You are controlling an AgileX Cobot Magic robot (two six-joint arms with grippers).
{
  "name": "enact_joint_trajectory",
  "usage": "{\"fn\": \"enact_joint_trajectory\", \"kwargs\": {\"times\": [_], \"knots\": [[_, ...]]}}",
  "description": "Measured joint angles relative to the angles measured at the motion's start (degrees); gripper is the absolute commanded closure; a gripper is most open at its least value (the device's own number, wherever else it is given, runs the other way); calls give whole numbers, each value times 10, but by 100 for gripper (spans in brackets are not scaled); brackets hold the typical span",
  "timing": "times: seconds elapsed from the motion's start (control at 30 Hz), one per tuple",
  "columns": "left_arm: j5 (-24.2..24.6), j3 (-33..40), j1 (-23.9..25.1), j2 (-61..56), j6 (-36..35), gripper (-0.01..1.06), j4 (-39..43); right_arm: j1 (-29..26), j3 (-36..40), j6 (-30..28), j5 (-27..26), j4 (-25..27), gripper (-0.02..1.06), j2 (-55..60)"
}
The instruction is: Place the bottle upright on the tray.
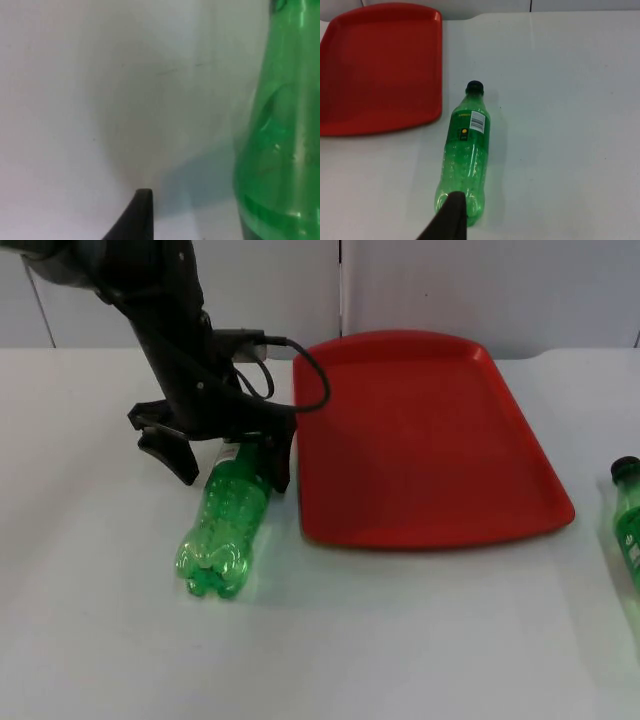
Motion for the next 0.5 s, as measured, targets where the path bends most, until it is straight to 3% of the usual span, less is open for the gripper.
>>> {"fn": "enact_joint_trajectory", "kwargs": {"times": [0.3, 0.33, 0.47, 0.5], "knots": [[-5, -1, 0, 4, 0, 2, -3, 0, 0, 0, 0, 0, 0, 0], [-5, -1, 0, 4, 0, 5, -6, 0, 0, 0, 0, 0, 0, 0], [-6, -1, 0, 5, 0, 42, -20, 0, 0, 0, 0, 0, 0, 0], [-5, -1, 0, 6, 0, 42, -28, 0, 0, 0, 0, 0, 0, 0]]}}
